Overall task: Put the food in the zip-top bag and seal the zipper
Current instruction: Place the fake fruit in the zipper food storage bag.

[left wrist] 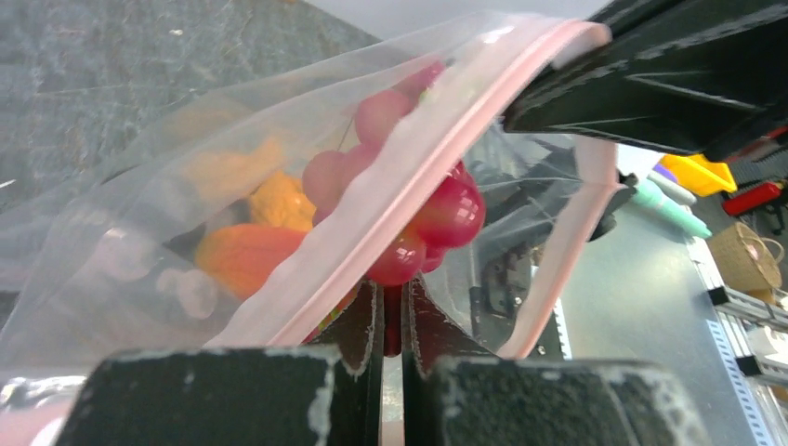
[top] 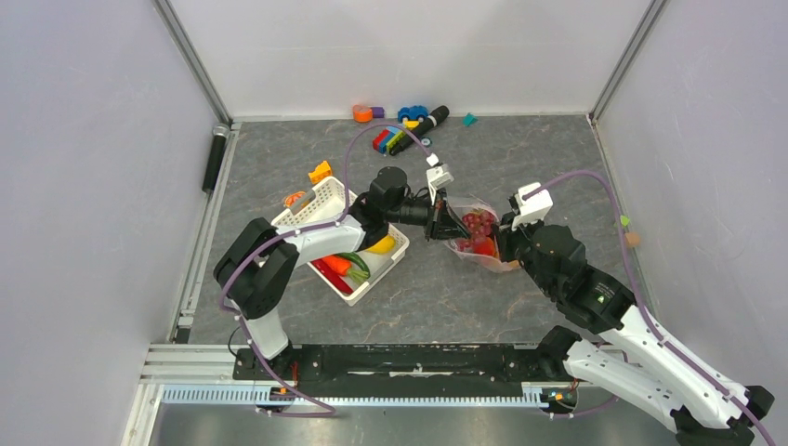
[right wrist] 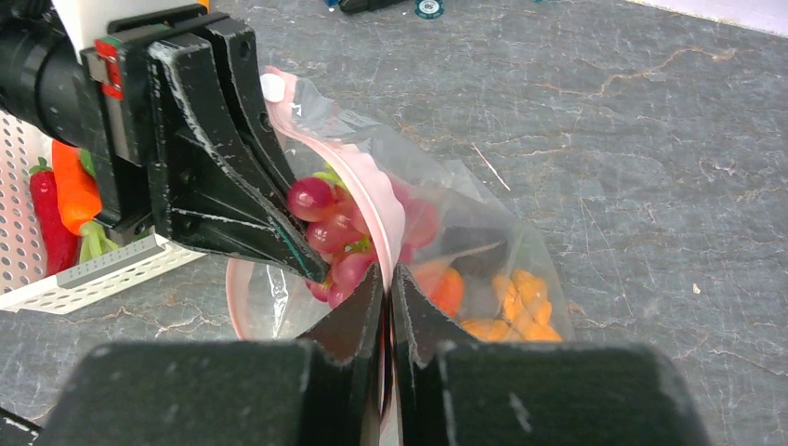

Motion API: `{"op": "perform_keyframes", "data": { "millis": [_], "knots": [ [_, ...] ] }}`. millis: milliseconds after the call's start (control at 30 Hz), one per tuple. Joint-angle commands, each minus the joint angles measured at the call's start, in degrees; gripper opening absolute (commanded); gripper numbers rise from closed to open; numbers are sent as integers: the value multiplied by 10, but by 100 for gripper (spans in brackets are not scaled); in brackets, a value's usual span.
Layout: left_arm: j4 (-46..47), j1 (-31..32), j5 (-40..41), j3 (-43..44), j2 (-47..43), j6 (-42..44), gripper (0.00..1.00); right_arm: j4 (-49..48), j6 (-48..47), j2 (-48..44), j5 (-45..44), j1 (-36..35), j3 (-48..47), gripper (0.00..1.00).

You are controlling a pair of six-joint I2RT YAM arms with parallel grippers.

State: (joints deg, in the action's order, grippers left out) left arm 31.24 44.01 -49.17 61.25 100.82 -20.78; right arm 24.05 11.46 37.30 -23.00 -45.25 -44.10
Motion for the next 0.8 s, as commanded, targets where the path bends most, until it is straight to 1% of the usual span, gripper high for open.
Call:
{"op": "perform_keyframes", "data": {
  "millis": [0,67,133,167,200,233,367,400,433,467,667,767],
  "knots": [
    [-50,2,42,8,-2,51,2,-25,-3,-2,-4,-1,1,10],
    [-76,2,55,10,-5,64,3,-25,-2,-1,-10,-1,1,10],
    [-92,2,65,11,-10,70,14,-25,-1,-1,-13,-1,1,10],
    [-97,2,67,11,-13,70,24,-25,0,-1,-12,-1,1,10],
    [-101,2,67,11,-15,69,31,-25,0,-1,-13,-1,2,10],
    [-104,3,67,11,-19,68,37,-25,0,-1,-14,-1,2,10],
    [-118,8,64,11,-39,72,51,-24,0,-1,-16,-1,2,10],
    [-125,12,64,11,-46,76,61,-25,0,0,-16,-1,2,10],
    [-135,16,65,12,-52,81,92,-25,0,1,-16,-1,2,10],
    [-146,20,66,12,-60,86,99,-25,0,2,-17,-1,1,10],
    [-172,27,86,2,-111,75,100,-24,0,3,-17,-1,2,10],
    [-192,27,118,-3,-139,62,100,-25,0,4,-15,-1,2,10]
  ]
}}
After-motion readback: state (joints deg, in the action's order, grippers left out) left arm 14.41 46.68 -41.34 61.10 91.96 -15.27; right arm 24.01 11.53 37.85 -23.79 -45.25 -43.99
